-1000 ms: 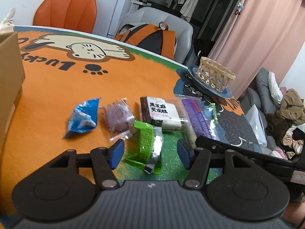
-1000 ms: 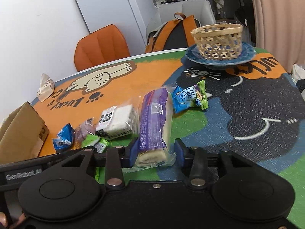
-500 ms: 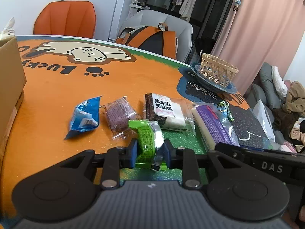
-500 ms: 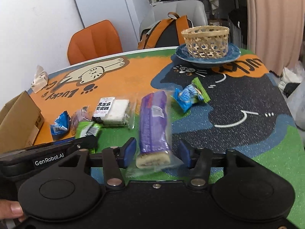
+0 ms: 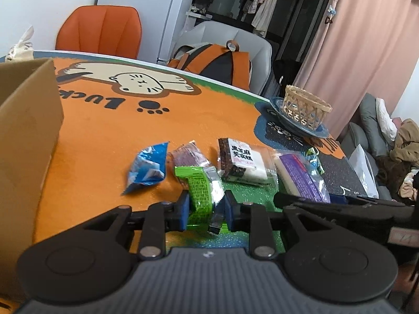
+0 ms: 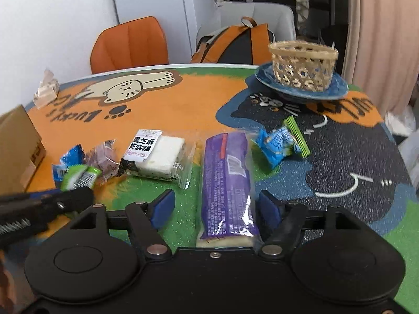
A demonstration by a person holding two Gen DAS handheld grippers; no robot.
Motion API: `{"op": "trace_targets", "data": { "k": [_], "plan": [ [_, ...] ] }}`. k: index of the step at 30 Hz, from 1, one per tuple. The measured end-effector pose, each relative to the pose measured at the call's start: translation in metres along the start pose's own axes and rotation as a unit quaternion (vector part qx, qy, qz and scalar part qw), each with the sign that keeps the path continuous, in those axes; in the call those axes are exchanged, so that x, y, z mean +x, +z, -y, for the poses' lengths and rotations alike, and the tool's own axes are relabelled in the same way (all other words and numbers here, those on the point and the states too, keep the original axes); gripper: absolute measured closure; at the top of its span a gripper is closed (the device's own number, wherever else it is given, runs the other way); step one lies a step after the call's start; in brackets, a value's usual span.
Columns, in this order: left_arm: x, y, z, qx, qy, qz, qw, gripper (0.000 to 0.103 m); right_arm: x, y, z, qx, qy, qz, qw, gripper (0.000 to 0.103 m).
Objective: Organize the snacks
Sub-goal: 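Carry both snacks over the cardboard box and open both grippers to drop them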
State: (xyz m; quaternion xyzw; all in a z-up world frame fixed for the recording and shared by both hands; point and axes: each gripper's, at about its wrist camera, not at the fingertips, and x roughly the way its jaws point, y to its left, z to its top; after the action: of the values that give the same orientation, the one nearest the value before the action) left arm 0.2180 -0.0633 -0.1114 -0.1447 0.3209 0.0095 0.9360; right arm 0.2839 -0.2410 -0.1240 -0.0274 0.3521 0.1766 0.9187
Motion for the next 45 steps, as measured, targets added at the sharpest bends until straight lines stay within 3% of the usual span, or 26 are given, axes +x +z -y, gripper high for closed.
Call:
{"op": "trace_targets", "data": {
  "k": [3,5,22,45],
  "plan": [
    [-0.007,0.003,-0.002,-0.002,-0.001,0.006,1.0,0.077,-0.002,0.001,-0.002,-0.01,-0.006,0.003,1.0,0.062],
    [-0.011,0.005,-0.002,-0.002,-0.001,0.011,0.9999,0.077,-0.005,0.003,0.0,-0.001,0.017,0.0,1.0,0.069],
    [-0.054,0.025,-0.015,-0.008,0.003,0.054,0.9985,0.077,-0.047,0.024,-0.011,0.024,0.065,0.053,0.996,0.071],
    [-0.118,0.051,-0.063,-0.03,0.049,0.112,0.9921,0.077,-0.071,0.06,-0.084,-0.009,0.132,0.102,0.986,0.07]
  ]
}}
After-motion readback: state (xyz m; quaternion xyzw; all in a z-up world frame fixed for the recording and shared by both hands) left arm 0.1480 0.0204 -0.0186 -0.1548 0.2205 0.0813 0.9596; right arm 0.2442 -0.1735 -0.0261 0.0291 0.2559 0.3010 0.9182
